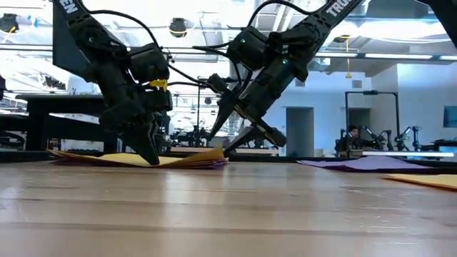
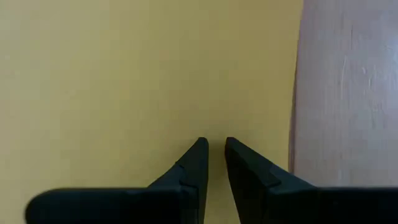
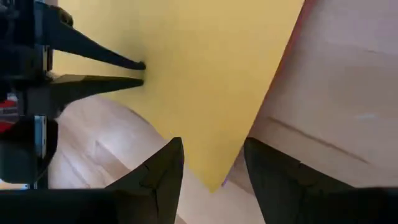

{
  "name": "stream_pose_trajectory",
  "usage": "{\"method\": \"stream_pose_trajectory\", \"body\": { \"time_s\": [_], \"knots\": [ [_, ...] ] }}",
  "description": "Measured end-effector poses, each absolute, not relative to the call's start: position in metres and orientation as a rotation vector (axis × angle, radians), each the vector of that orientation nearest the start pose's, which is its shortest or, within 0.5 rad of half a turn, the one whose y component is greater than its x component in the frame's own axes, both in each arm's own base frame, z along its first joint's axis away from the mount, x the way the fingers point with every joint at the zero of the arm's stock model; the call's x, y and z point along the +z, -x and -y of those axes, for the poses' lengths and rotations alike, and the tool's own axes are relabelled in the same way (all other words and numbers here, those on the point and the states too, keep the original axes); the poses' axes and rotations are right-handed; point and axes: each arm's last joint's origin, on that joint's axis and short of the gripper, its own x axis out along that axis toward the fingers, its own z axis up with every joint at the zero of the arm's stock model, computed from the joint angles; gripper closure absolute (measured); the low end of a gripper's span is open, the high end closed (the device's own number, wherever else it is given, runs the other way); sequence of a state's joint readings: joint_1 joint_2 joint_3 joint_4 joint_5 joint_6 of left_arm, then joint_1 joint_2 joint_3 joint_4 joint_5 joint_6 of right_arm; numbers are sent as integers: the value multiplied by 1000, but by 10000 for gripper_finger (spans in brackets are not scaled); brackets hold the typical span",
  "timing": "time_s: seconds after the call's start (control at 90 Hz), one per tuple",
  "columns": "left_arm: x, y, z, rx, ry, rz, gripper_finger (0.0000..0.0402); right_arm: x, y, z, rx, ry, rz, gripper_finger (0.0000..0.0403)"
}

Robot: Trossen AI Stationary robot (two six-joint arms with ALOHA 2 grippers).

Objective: Organize paper
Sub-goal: Stack the yellow paper on the bottom right yellow papers

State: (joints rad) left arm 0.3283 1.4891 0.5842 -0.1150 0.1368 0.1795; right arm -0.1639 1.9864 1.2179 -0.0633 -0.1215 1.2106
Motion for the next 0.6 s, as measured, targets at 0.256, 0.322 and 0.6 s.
{"method": "stream_pose_trajectory", "body": {
  "time_s": [0.256,0.322,0.6],
  "knots": [
    [129,-236,-76,83,69,-1003,359,138,-412,56,-528,-1323,-660,241],
    [129,-236,-76,84,70,-1003,359,141,-414,57,-519,-1320,-626,241],
    [129,-236,-76,78,59,-1003,359,135,-416,66,-614,-1352,-548,241]
  ]
}}
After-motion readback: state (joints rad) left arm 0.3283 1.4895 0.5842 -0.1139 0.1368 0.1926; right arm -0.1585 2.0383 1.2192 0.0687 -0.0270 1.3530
